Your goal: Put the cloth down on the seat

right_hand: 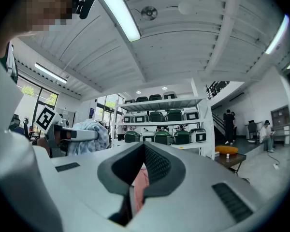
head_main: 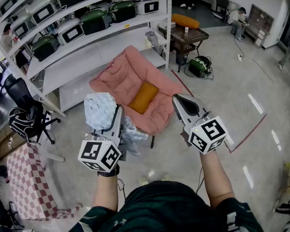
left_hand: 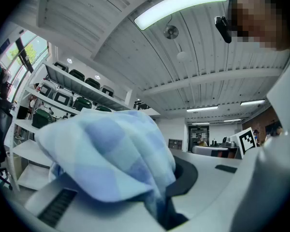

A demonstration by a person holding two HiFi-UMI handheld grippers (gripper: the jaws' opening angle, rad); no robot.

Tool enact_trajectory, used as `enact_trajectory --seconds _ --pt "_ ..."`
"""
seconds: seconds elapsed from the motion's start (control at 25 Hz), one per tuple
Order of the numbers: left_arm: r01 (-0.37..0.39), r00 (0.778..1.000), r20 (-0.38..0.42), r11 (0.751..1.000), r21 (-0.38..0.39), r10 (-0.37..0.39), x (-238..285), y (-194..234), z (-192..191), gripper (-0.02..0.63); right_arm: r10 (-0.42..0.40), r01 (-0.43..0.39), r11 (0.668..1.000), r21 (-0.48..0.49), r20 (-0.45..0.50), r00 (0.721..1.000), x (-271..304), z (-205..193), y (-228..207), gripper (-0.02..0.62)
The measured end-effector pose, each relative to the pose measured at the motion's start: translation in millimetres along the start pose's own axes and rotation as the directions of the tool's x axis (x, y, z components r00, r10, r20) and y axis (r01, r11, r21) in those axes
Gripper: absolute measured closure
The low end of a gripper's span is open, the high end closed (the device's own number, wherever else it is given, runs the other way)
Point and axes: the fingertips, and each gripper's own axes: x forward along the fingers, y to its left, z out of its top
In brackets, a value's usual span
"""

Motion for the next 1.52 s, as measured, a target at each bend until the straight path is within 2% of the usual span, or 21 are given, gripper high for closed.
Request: enact_trajectory --seconds 0.44,0.8,1.52 --pt "-0.006 1.000 0.001 1.000 0.006 0.006 5 3 0 0.558 -0.002 0.002 1.000 -0.003 -0.002 1.000 5 -2 -6 0.591" --pt "-0.015 1.000 0.001 1.000 0.011 0.015 12 4 -2 0.558 0.003 -0.003 0.999 0.039 -0.006 1.000 4 -10 -18 0.591" --pt "-0.012 1.000 -0.011 1.000 -0.001 0.012 59 -37 -15 0.558 -0.008 0.008 0.999 0.047 0.003 1.000 -27 -15 -81 0.591"
